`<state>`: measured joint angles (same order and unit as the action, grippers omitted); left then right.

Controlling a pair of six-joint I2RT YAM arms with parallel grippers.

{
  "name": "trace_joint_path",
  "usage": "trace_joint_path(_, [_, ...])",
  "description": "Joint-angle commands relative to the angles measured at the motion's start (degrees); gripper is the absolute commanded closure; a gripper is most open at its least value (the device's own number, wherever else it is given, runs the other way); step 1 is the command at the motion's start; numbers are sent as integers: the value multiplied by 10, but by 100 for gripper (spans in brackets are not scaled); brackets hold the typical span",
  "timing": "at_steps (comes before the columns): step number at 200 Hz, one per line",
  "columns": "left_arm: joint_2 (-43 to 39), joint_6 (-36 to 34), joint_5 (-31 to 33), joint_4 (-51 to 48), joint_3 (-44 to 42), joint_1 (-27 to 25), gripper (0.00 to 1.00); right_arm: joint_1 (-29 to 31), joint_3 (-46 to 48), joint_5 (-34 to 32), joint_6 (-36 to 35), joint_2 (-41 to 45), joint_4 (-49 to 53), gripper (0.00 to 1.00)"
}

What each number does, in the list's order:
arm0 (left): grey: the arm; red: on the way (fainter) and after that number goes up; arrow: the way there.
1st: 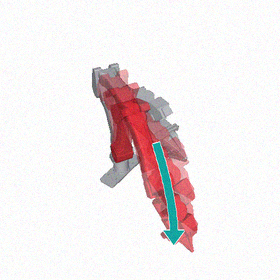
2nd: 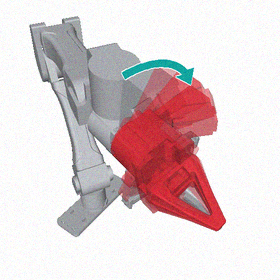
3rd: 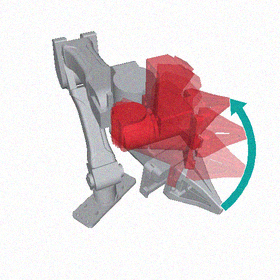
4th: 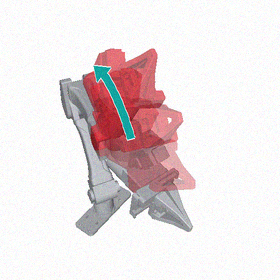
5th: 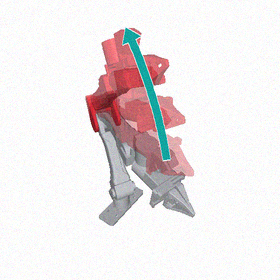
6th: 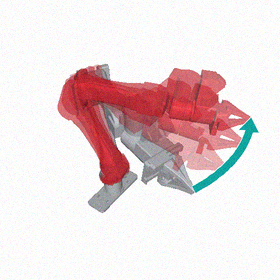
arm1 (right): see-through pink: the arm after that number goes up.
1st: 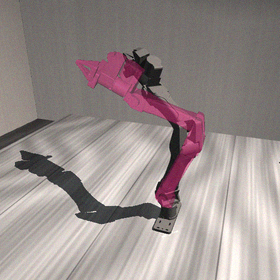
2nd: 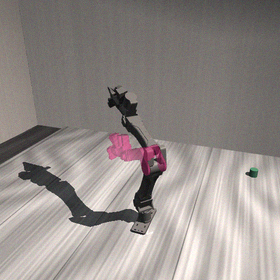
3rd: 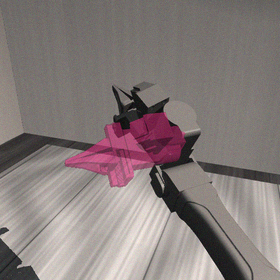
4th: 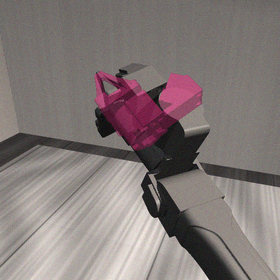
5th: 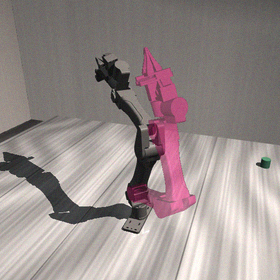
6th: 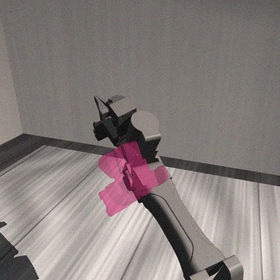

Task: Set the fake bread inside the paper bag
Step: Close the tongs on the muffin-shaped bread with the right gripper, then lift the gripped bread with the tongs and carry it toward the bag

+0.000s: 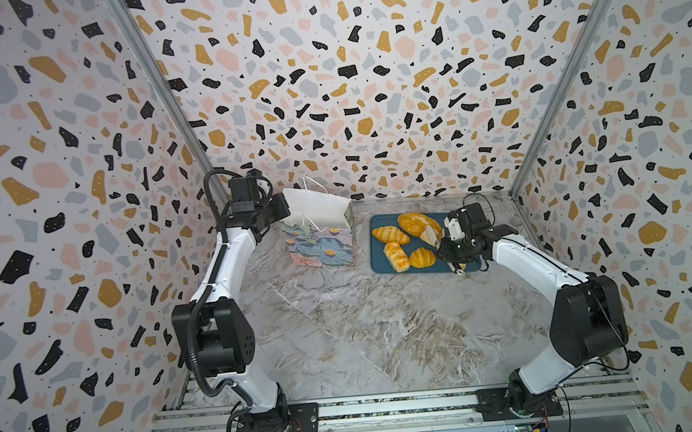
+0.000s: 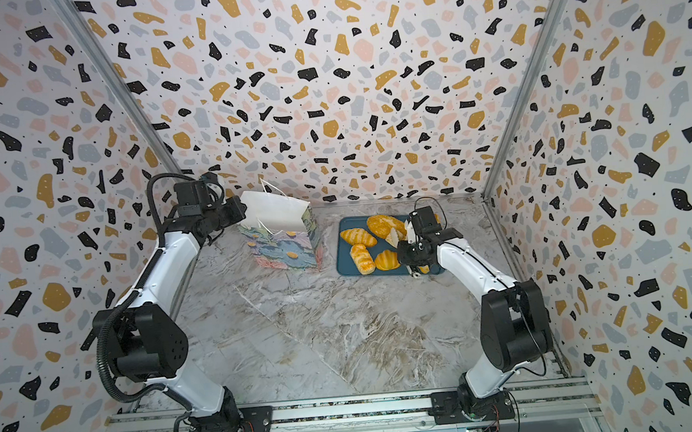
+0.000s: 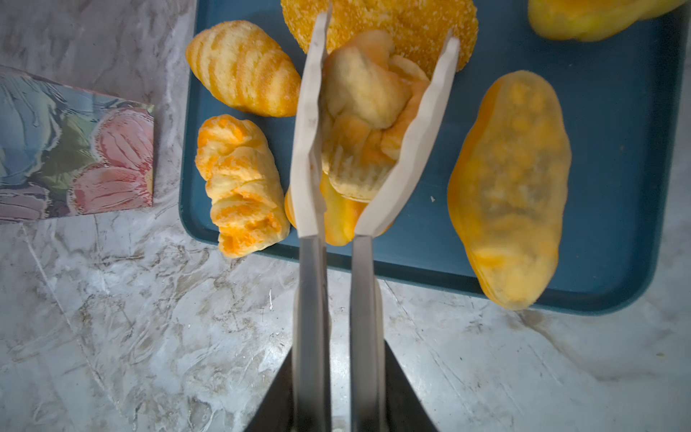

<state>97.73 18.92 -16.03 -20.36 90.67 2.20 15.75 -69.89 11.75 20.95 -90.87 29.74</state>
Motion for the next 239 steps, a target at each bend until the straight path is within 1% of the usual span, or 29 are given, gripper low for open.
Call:
trace_joint_path(1, [-13,5,-9,25,-5,3,100,-4,3,11,-2,33,-17,69])
trace_joint_path(43, [-12,13,-10,27,-7,3,100,-5,1,20,-4,45,-19,69])
trace_joint_path(133, [-7,48,-24,18,-4,3,100,-5,16,33,8,96,-60,69])
trace_joint_path(239, [0,59,-41,17,-2,3,100,-3,23,40,26,139,-94,70])
